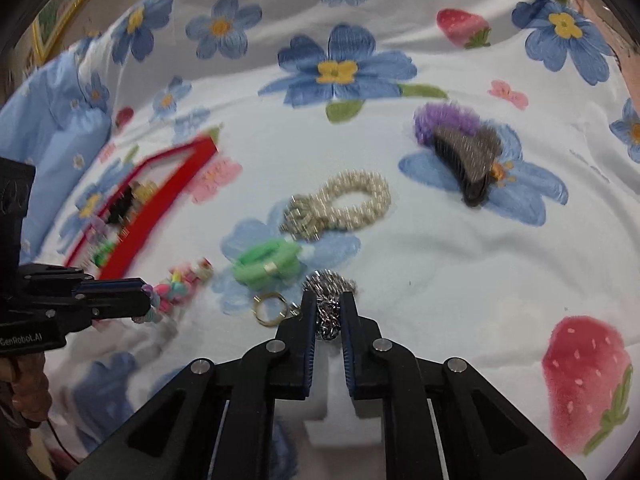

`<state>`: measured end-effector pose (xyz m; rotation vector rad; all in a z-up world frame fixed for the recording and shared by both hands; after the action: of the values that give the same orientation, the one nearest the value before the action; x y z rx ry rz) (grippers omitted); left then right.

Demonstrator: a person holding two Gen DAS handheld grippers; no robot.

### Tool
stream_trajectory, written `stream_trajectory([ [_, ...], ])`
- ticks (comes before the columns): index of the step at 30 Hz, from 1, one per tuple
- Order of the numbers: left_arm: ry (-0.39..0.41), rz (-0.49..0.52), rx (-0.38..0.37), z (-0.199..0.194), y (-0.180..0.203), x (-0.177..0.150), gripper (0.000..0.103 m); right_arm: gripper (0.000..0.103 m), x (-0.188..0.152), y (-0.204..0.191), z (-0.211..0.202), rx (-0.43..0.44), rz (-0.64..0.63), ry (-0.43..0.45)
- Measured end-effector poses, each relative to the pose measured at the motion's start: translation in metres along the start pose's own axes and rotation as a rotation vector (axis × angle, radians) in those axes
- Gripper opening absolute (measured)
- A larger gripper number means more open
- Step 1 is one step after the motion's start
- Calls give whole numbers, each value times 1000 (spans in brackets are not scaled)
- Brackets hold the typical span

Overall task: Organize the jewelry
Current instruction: 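Grasp the pastel beaded bracelet with the left tool while the right grasps the silver chain, then carry the pastel bracelet and silver chain into the tray and open both tools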

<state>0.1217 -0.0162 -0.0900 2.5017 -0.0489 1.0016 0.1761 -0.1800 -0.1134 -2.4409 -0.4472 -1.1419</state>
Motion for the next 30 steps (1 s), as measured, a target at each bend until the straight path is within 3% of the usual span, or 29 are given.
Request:
stream_trajectory([
  [10,131,-50,14,-55,-16,23,6,9,34,-27,-34,66,8,99],
  [30,249,-198,122,-129,-93,8,6,9,51,-118,-31,229,-66,101],
])
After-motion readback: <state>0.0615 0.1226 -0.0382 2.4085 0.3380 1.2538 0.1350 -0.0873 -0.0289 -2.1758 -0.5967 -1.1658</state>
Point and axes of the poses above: each gripper's, at about its wrist camera, not at the fingertips, and z roughly the way its jaws point, y to its right, x to its top, the point moved 5 cm from there along z, roughly the way its jaws point, and after that the axes turned 9 degrees about y, right-handed, at the moved point
